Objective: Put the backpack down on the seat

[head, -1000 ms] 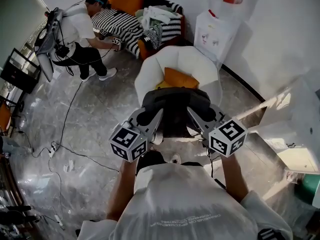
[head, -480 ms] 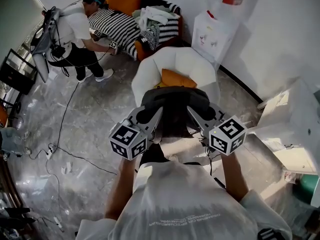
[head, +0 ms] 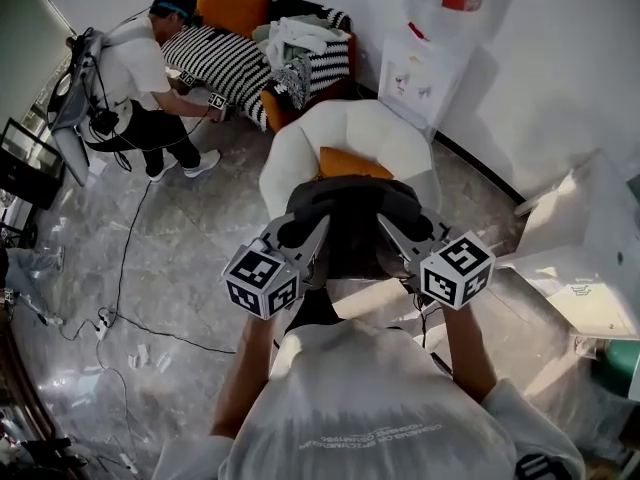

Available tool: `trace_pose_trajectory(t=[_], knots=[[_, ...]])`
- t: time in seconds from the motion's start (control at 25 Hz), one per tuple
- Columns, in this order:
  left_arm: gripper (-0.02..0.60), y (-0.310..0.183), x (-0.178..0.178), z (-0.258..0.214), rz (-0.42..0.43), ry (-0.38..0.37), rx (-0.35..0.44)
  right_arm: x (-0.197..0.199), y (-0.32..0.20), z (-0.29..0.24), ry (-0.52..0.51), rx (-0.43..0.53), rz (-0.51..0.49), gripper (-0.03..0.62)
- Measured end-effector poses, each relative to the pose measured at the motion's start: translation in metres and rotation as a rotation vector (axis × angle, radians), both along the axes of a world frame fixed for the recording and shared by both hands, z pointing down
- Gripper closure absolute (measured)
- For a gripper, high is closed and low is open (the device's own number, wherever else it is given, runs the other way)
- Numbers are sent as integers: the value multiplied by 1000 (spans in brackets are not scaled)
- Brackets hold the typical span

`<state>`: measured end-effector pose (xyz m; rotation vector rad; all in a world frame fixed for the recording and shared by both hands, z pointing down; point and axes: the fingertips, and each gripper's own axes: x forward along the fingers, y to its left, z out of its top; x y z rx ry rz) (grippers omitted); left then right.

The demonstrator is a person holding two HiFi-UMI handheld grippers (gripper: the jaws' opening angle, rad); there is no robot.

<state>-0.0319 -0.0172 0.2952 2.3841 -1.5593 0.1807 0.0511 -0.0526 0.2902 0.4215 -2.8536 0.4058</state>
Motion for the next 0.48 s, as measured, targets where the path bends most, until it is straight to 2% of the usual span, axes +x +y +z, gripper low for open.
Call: trace_pose_trajectory(t=[0.48], knots=[[528,-64,-63,3,46,16,-28,-58,-57,6,17,-37,45,560]])
